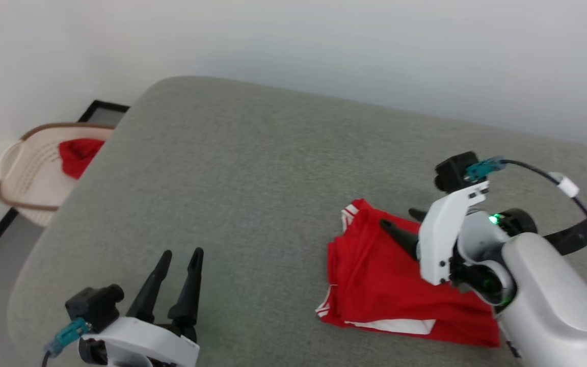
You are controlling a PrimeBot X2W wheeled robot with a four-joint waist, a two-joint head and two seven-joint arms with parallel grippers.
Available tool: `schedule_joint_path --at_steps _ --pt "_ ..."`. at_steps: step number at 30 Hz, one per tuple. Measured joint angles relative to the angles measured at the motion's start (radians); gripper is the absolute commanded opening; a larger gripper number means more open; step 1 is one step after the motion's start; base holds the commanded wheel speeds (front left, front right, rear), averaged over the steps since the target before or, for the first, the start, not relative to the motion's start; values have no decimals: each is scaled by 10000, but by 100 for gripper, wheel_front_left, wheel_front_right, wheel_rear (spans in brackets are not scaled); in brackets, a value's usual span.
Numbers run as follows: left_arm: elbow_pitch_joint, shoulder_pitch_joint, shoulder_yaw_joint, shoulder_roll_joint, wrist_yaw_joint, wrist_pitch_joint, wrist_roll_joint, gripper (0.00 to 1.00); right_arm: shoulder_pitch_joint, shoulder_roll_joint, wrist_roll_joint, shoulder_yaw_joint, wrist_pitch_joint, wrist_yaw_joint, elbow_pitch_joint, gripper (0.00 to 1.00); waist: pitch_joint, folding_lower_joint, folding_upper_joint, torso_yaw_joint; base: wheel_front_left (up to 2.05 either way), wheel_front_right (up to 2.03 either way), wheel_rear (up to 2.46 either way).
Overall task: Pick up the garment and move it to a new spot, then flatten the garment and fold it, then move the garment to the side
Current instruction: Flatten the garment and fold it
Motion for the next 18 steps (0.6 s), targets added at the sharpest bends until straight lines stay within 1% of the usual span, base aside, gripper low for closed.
schedule_joint_path --at_steps 6,8,9,11,12,13,18 --pt "-71 201 148 125 0 0 94 100 352 -688 63 -286 -554 -2 -823 100 -152 0 0 -664 0 0 0" --pt "-107 248 255 178 0 0 176 100 525 -859 61 -516 -800 -2 -1003 100 -201 0 0 -898 0 0 0" --pt "-107 248 255 178 0 0 176 100 525 -859 61 -516 -800 -2 -1003 100 -201 0 0 -898 0 0 0" --pt "-155 361 347 192 0 0 253 100 736 -1007 56 -692 -1103 -2 -1218 100 -253 0 0 -1137 0 0 0" --pt "-199 429 451 190 2 0 349 100 991 -1118 33 -903 -1415 -2 -1377 100 -308 0 0 -1375 0 0 0" --pt "-199 429 451 190 2 0 349 100 991 -1118 33 -903 -1415 -2 -1377 100 -308 0 0 -1375 0 0 0" --pt "-282 632 686 286 0 0 491 100 1718 -1406 -234 -1342 -2403 -2 -1768 100 -463 0 0 -1942 0 0 0"
